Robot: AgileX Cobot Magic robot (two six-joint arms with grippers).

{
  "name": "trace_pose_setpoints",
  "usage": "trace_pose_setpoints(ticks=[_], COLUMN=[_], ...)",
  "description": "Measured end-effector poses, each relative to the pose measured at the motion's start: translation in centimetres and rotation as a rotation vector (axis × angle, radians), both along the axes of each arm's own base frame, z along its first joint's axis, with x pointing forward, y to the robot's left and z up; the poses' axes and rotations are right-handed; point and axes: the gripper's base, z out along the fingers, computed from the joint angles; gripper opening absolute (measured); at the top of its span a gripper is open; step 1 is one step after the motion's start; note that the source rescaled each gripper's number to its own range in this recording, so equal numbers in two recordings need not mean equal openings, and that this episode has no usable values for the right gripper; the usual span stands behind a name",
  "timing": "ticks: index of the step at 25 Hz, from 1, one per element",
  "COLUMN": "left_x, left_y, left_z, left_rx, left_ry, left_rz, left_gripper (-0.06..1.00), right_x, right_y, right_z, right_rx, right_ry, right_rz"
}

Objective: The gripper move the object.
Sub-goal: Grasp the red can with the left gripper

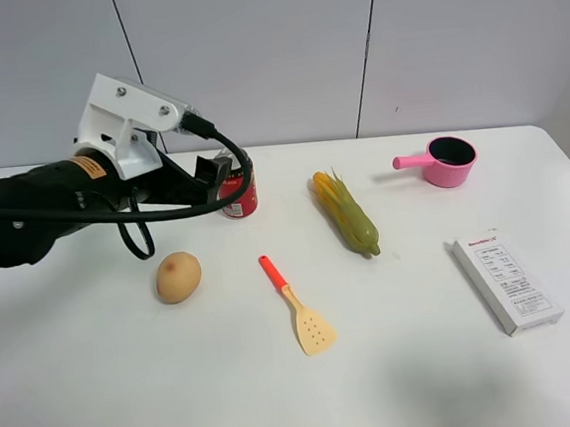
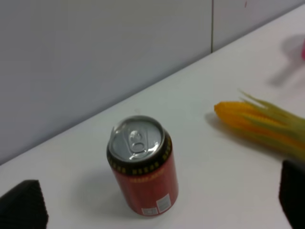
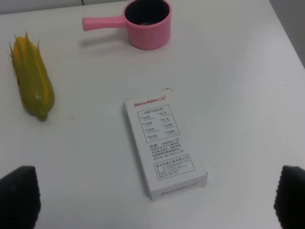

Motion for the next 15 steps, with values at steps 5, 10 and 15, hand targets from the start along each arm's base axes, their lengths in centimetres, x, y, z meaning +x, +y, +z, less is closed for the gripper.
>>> trace_pose_setpoints(ticks=[5, 10, 15], left_x=[1.3, 2.5, 3.3], left_y=[-0.9, -1.6, -1.9], left_z=[-3.1, -5.3, -7.4], left_rx=[-0.011, -0.059, -0.084], left_ry=[0.009, -0.063, -0.123], left_rz=[0.005, 0.018, 0.030], left_gripper=[1.00, 1.00, 1.00], right_x=[0.0, 0.0, 0.0], right_y=[0.0, 0.0, 0.0], right_z=[0.0, 0.0, 0.0], right_rx=[0.000, 0.000, 0.000], right_ry=[0.000, 0.000, 0.000], right_rz=[0.000, 0.000, 0.000])
